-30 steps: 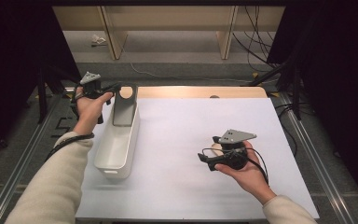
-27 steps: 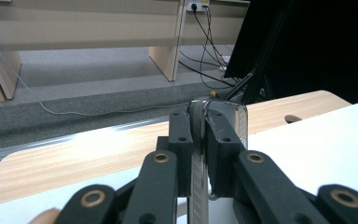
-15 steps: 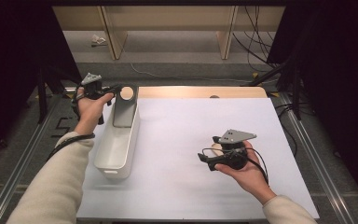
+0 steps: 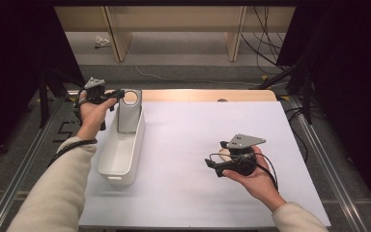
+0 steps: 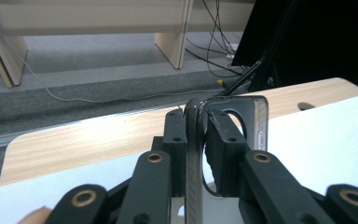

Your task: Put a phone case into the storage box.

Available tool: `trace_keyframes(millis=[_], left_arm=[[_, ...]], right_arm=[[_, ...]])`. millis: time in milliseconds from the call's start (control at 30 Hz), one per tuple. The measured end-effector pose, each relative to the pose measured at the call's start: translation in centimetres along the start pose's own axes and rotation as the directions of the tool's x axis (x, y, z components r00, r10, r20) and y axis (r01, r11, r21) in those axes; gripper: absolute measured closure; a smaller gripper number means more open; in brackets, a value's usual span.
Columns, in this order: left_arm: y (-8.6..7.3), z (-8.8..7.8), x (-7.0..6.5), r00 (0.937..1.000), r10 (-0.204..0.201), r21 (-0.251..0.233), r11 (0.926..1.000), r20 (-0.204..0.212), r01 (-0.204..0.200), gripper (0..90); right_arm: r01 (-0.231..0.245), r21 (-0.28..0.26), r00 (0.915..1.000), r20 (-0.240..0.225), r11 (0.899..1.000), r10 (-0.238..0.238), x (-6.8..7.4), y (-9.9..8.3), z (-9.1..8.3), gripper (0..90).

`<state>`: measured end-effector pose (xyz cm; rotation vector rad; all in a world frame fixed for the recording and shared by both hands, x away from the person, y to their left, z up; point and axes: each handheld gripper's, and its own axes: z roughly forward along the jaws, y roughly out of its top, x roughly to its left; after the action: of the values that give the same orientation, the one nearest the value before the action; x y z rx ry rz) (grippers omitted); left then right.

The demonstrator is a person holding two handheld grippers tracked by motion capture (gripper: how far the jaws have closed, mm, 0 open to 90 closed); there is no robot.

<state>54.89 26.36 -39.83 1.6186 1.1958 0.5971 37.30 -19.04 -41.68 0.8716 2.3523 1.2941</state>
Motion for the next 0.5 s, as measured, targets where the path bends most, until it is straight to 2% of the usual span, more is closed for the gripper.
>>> trace_keyframes(millis=[300, 500], left_arm=[[-0.10, 0.30, 0.06, 0.9989, 0.027, 0.031, 0.9992, -0.039, -0.025, 74.5], [-0.20, 0.54, 0.01, 0.9974, 0.030, 0.045, 0.9986, -0.066, -0.027, 73.1]], right_arm=[[0.000, 0.000, 1.0000, -0.002, 1.000, 0.000, -0.01, -0.01, 0.00, 16.6], [0.002, 0.001, 1.0000, -0.002, 1.000, -0.002, -0.01, -0.01, -0.01, 16.6]])
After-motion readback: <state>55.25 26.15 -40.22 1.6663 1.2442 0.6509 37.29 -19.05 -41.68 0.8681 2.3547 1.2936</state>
